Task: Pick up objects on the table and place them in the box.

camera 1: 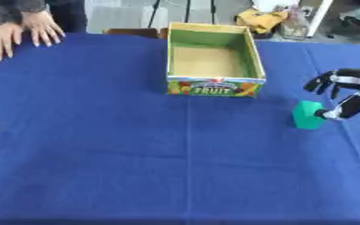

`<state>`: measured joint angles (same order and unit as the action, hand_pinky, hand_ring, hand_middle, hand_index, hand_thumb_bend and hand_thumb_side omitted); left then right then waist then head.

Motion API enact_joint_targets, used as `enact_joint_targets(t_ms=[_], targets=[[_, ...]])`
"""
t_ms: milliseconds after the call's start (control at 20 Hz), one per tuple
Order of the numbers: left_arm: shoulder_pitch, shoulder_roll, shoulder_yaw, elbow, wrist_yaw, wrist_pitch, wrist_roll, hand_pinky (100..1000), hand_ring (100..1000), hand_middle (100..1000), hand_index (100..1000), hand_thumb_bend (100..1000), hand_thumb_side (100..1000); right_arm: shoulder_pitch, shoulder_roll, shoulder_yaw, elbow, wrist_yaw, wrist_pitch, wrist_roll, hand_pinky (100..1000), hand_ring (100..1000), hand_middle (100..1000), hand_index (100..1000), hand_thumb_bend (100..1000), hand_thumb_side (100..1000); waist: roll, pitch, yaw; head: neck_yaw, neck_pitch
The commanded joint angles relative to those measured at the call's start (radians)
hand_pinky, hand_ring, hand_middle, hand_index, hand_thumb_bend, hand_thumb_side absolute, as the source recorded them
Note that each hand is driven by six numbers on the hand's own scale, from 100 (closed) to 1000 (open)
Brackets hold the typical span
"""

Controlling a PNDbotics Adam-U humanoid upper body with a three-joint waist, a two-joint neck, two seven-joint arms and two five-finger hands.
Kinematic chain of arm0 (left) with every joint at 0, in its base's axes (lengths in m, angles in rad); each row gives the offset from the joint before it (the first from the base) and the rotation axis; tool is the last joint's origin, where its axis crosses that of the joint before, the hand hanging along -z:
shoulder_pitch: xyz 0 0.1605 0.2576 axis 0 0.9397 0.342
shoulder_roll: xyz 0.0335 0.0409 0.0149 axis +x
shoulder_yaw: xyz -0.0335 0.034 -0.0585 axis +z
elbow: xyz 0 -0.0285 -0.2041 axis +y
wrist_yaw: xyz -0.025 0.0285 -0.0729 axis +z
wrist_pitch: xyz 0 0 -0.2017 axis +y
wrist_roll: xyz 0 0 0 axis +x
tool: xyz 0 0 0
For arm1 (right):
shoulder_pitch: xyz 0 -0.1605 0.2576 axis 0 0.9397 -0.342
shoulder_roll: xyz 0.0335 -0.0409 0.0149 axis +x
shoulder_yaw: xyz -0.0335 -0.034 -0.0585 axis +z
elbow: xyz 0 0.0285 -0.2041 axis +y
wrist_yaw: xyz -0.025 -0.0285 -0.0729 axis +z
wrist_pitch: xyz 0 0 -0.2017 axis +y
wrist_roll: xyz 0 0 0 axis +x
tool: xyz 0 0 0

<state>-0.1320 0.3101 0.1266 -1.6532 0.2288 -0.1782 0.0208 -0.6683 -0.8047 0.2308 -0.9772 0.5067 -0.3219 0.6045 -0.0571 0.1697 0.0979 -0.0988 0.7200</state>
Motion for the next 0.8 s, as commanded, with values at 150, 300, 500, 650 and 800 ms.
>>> enact_joint_targets(t_ms=[150, 300, 500, 650, 800], targets=[[-0.007, 0.022, 0.004, -0.015, 0.000, -0.003, -0.002, 661, 838, 721, 768, 623, 705, -0.004, -0.032, -0.005, -0.006, 0.000, -0.003, 0.007, 653, 807, 818, 904, 440, 156, 0.002, -0.012, -0.002, 0.002, 0.004], [-0.005, 0.024, 0.005, -0.015, 0.000, -0.004, -0.001, 662, 837, 721, 768, 624, 704, -0.002, -0.044, -0.011, -0.022, -0.012, 0.003, 0.002, 652, 805, 816, 904, 438, 158, 0.000, -0.015, -0.003, -0.001, 0.006], [-0.005, 0.025, 0.005, -0.014, 0.000, -0.004, -0.001, 662, 837, 721, 768, 624, 704, -0.005, -0.060, -0.021, -0.048, -0.036, 0.014, -0.007, 650, 801, 811, 904, 436, 161, -0.003, -0.018, -0.008, 0.000, 0.008], [-0.004, 0.026, 0.006, -0.014, -0.001, -0.004, 0.000, 662, 837, 721, 768, 624, 704, -0.003, -0.071, -0.025, -0.068, -0.055, 0.022, -0.011, 649, 800, 810, 904, 434, 162, -0.006, -0.019, -0.010, -0.001, 0.009], [-0.004, 0.026, 0.006, -0.014, -0.001, -0.004, 0.000, 662, 836, 720, 768, 623, 705, 0.000, -0.079, -0.025, -0.082, -0.070, 0.030, -0.008, 649, 799, 809, 904, 433, 164, -0.007, -0.020, -0.011, -0.001, 0.010]])
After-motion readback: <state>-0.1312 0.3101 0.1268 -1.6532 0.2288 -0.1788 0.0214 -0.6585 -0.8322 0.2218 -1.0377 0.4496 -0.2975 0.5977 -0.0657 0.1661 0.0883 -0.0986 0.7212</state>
